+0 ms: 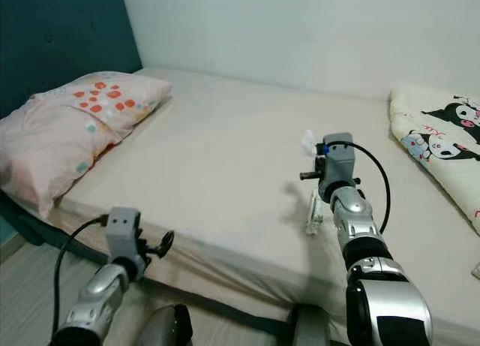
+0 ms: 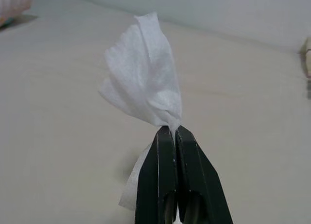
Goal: Clean up the room
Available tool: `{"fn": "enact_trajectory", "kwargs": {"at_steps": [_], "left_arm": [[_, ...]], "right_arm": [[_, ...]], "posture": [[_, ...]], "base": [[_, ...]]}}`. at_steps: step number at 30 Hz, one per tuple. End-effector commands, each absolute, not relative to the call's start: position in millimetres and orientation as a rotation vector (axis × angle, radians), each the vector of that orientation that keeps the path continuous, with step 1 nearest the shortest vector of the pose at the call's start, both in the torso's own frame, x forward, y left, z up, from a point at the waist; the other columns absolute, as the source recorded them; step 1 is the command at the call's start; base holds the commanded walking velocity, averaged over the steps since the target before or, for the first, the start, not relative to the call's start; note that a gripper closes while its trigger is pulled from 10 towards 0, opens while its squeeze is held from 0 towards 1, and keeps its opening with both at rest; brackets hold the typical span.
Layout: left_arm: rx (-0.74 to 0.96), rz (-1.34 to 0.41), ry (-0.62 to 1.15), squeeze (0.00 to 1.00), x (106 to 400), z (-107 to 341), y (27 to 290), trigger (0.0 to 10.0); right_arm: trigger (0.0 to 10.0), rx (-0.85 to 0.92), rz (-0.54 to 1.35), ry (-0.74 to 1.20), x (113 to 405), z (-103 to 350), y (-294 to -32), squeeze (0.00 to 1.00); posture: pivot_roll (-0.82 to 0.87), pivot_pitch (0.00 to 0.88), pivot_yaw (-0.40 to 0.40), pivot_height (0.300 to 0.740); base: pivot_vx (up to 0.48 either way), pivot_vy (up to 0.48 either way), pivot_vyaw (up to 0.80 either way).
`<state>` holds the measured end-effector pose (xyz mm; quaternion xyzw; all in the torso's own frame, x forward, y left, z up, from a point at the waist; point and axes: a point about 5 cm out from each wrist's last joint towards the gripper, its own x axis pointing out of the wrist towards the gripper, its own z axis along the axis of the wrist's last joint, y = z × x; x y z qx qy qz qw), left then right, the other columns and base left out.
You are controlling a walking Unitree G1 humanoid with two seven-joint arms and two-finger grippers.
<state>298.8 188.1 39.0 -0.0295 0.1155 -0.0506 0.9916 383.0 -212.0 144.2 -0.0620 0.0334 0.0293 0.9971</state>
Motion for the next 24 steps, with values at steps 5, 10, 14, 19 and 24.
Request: {"fn": "enact_trajectory", "kwargs": {"at_steps": [5, 10, 14, 19, 24], "left_arm": [[-0.067, -0.109, 0.249, 0.0, 295.3, 31.7, 183.1, 10.0], [-0.049, -0.123, 0.266, 0.0, 286.9, 24.2, 187.7, 10.0], [-0.02, -0.127, 0.268, 0.0, 270.7, 20.5, 198.8, 10.0], [0.007, -0.125, 0.282, 0.0, 258.7, 19.4, 207.7, 10.0], [0.017, -0.113, 0.258, 0.0, 244.8, 31.1, 218.0, 10.0]], "right_arm": [[0.0, -0.162, 0.009, 0.161, 377.1, 126.2, -217.7, 0.0], [0.0, -0.125, -0.062, 0.311, 364.9, 97.7, -226.4, 0.0], [0.0, -0.071, -0.078, 0.365, 358.0, 83.4, -225.7, 0.0], [10.0, -0.123, -0.12, 0.417, 353.1, 75.6, -230.7, 0.0], [10.0, -0.137, -0.201, 0.443, 349.1, 73.2, -242.0, 0.0]], "posture": [[0.05, 0.0, 0.016, 0.453], [0.06, 0.0, 0.033, 0.453], [0.09, 0.0, 0.049, 0.453], [0.12, 0.06, 0.045, 0.453], [0.17, 0.156, 0.076, 0.453]], "base": [[0.0, 0.0, 0.0], [0.0, 0.0, 0.0], [0.0, 0.0, 0.0], [0.0, 0.0, 0.0], [0.0, 0.0, 0.0]]}}
